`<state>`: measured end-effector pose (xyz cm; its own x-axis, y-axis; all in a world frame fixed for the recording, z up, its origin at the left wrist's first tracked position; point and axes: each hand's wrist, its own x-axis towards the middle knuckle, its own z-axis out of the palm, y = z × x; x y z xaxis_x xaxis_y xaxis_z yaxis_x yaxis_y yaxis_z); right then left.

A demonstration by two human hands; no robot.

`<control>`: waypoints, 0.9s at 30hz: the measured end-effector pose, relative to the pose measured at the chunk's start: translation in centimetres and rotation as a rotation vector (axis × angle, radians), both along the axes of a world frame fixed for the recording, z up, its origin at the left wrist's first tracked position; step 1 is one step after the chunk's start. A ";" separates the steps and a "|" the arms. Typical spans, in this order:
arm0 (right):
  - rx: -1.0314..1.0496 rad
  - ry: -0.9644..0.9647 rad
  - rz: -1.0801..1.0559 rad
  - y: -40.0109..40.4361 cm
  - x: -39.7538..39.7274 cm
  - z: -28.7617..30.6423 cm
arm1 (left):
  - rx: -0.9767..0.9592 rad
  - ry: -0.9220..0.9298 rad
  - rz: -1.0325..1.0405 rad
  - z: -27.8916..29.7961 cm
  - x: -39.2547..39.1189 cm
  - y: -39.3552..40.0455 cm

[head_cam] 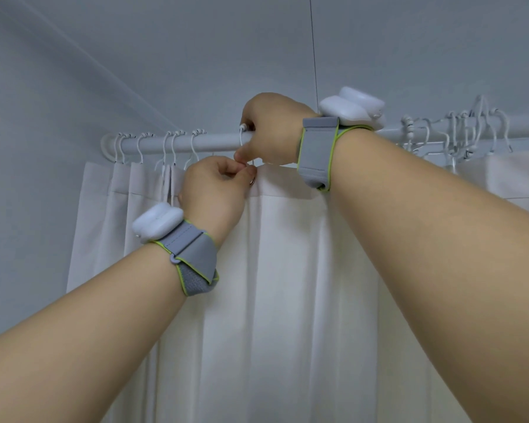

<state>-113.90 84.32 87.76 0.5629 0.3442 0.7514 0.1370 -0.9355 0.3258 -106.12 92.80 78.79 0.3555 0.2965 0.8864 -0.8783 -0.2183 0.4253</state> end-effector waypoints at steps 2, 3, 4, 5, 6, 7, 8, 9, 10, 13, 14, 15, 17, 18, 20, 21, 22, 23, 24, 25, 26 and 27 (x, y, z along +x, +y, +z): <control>-0.003 -0.013 0.001 0.0 0.2 0.1 | 0.001 -0.009 -0.013 0.0 0.0 0.0; 0.004 -0.012 0.003 0.0 0.3 0.1 | 0.003 -0.012 -0.013 -0.1 0.0 0.0; 0.007 -0.019 0.008 0.0 0.3 0.1 | 0.008 -0.012 -0.007 -0.1 0.0 0.0; 0.013 -0.020 0.009 0.0 0.4 0.0 | 0.014 -0.006 0.002 -0.2 0.0 0.1; 0.009 -0.026 0.002 0.0 0.4 0.0 | 0.022 0.002 0.013 -0.2 -0.1 0.1; 0.003 -0.030 -0.006 0.0 0.5 0.0 | 0.033 0.009 0.027 -0.1 -0.2 0.1; -0.012 -0.045 -0.009 0.0 0.6 -0.1 | 0.047 0.013 0.048 -0.1 -0.3 0.2; -0.025 -0.060 -0.005 0.0 0.7 -0.1 | 0.063 0.014 0.073 0.0 -0.4 0.1; -0.037 -0.076 -0.002 0.0 0.7 -0.1 | 0.075 0.011 0.098 0.0 -0.6 0.0; -0.055 -0.081 -0.001 -0.1 0.9 0.0 | 0.097 0.008 0.147 0.1 -0.9 -0.1; -0.058 -0.078 -0.004 -0.1 0.9 0.1 | 0.095 0.008 0.151 0.1 -0.9 -0.1; -0.061 -0.073 -0.001 -0.1 1.0 0.1 | 0.095 0.008 0.159 0.1 -1.0 -0.1; -0.076 -0.081 0.004 -0.1 1.2 0.2 | 0.102 0.006 0.205 0.1 -0.9 -0.1; -0.078 -0.084 0.007 -0.1 1.3 0.3 | 0.102 0.007 0.225 0.1 -1.0 -0.1; -0.074 -0.075 -0.001 -0.2 1.3 0.4 | 0.105 0.005 0.230 0.1 -1.0 -0.2; -0.070 -0.058 -0.008 -0.2 1.1 0.4 | 0.103 0.003 0.215 0.1 -0.9 -0.2; -0.059 -0.030 -0.011 -0.3 1.0 0.5 | 0.094 0.000 0.201 0.1 -0.9 0.0; -0.038 -0.005 0.004 -0.3 0.8 0.6 | 0.086 -0.004 0.193 0.1 -0.9 0.2; -0.017 0.008 0.026 -0.4 0.7 0.6 | 0.087 -0.012 0.198 0.0 -0.8 0.6; -0.007 0.002 0.040 -0.4 0.7 0.6 | 0.100 -0.023 0.219 0.0 -0.7 1.1; -0.007 -0.013 0.034 -0.4 0.7 0.4 | 0.123 -0.035 0.253 0.0 -0.6 1.6; -0.014 -0.038 0.025 -0.3 0.7 0.2 | 0.155 -0.051 0.298 0.0 -0.7 2.2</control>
<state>-113.16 84.04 87.98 0.5252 0.3679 0.7673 0.1473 -0.9274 0.3439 -106.79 95.00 78.79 0.2278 0.2415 0.9433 -0.7854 -0.5271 0.3246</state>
